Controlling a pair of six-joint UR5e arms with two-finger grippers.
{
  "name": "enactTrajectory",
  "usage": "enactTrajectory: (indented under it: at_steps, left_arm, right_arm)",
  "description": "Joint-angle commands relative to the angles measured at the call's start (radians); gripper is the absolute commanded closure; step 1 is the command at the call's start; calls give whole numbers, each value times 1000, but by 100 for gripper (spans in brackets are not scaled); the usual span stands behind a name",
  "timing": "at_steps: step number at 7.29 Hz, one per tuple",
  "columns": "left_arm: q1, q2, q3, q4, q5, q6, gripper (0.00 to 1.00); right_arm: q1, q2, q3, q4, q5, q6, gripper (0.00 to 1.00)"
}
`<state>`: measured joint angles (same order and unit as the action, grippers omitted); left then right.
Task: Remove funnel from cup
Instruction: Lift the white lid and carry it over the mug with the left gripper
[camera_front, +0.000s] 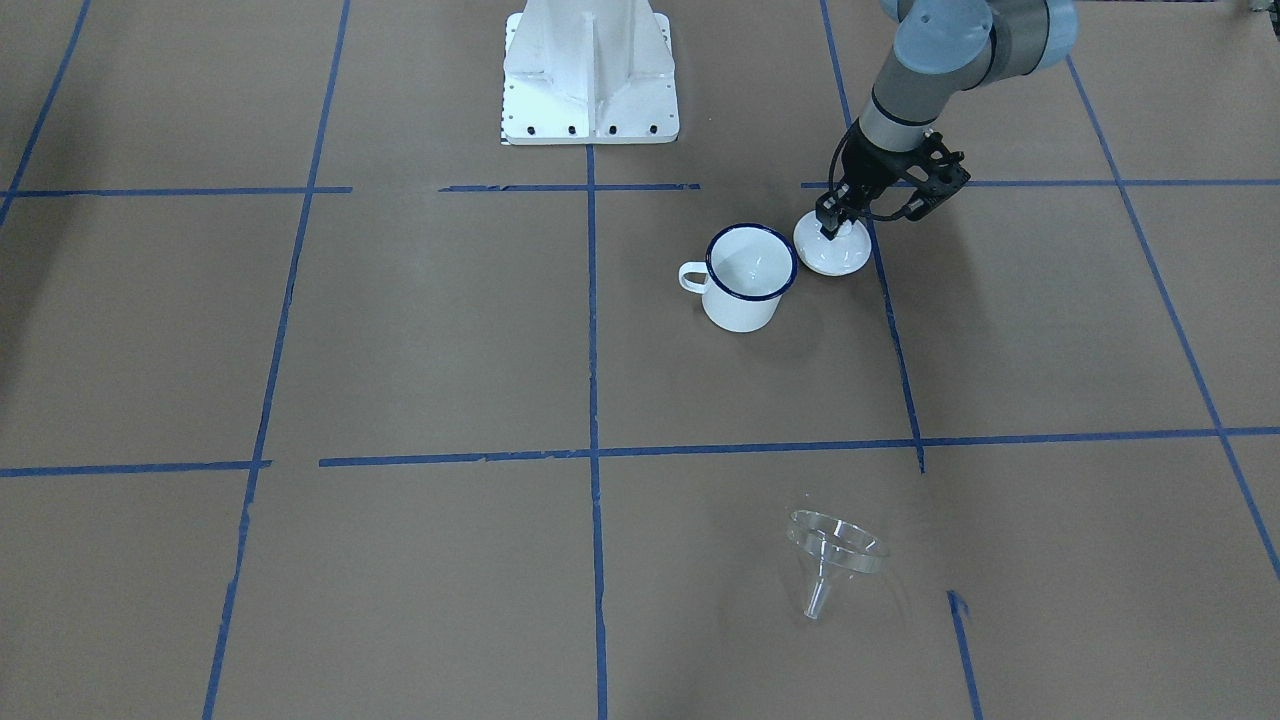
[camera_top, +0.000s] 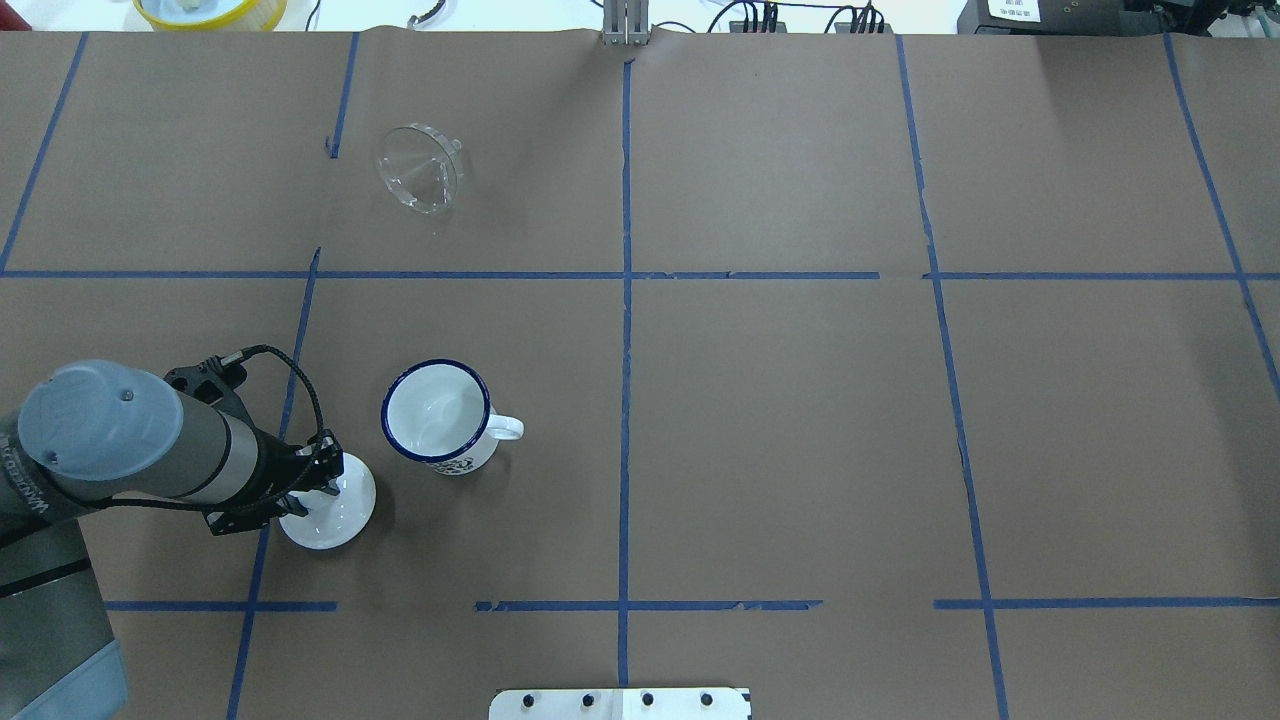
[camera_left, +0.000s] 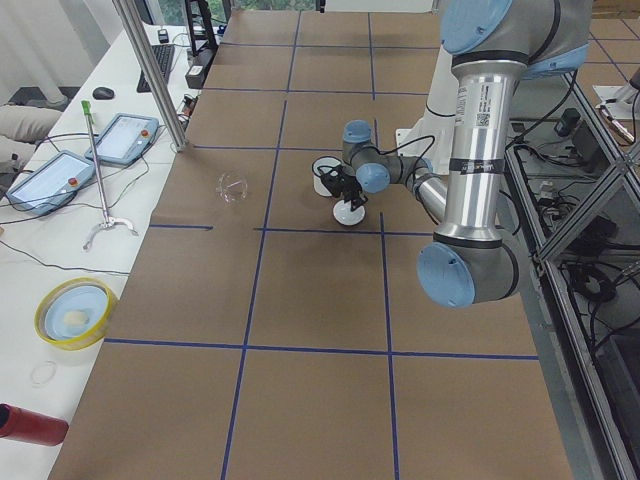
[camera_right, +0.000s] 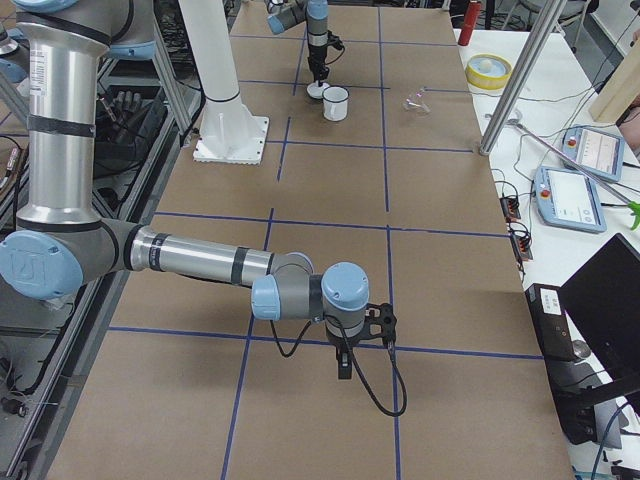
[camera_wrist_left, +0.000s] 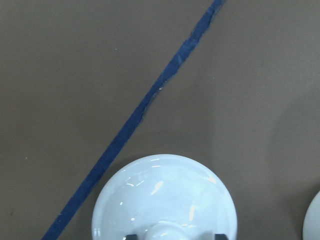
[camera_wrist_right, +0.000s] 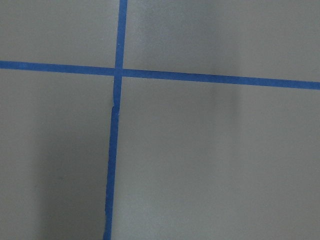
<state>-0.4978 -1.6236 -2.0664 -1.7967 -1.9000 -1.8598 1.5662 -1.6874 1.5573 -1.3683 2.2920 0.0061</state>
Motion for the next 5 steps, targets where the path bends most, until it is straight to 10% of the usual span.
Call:
enactTrajectory:
  at_steps: [1,5]
  left_arm:
    - [-37,34,-175,167,-1,11,100]
    - [-70,-285,-160,484,-7,11,100]
  right_arm:
    - [0,0,0,0,1,0,0]
    - [0,0,0,0,1,0,0]
